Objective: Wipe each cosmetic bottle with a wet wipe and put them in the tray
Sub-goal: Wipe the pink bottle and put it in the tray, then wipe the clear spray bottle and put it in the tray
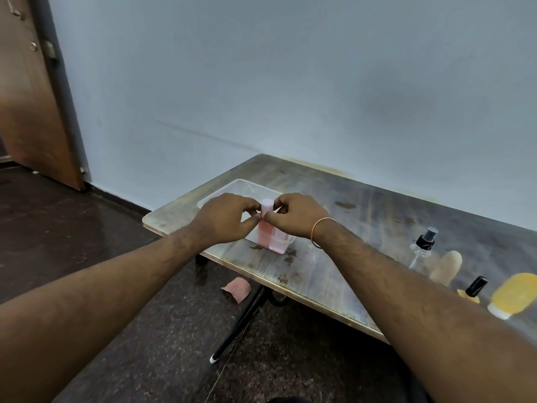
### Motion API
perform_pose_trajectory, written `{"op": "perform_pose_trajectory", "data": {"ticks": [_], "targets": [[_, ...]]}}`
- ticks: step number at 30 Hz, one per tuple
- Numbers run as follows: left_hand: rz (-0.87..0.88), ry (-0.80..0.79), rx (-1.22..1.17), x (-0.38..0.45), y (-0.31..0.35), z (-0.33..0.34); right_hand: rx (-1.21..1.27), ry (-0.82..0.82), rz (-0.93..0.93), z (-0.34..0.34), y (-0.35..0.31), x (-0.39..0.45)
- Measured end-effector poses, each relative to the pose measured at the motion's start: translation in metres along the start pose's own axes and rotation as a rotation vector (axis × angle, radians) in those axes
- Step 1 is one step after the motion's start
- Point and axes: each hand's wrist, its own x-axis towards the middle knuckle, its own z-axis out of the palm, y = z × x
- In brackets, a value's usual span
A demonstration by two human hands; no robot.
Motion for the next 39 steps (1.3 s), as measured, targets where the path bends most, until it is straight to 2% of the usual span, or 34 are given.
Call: {"op": "perform_pose_trajectory", "data": {"ticks": [12,18,22,25,29,32,36,39], "targets": [[0.026,0.03,0.071,-0.009,0.011,-0.004,0.126,0.124,-0.056,-0.013,0.02,-0.041],[0.028,0.163,0.064,-0.015,0.016,-0.005,0.133,0.195,-0.08,-0.021,0.037,-0.072],[0.106,0.274,0.097,-0.018,0.022,-0.002,0.141,0.236,-0.106,-0.024,0.058,-0.093],[0.233,0.341,0.106,-0.025,0.039,0.0,0.092,0.217,-0.144,-0.024,0.076,-0.11],[0.511,0.238,0.129,-0.033,0.077,0.02,0.07,0.206,-0.156,-0.026,0.106,-0.138],[0.671,0.029,0.064,-0.031,0.114,0.047,0.047,0.183,-0.148,-0.026,0.13,-0.16],[0.709,-0.158,-0.03,-0.025,0.154,0.09,0.012,0.209,-0.111,-0.03,0.166,-0.189],[0.67,-0.239,-0.108,-0.014,0.178,0.119,0.01,0.235,-0.043,-0.029,0.199,-0.211]]}}
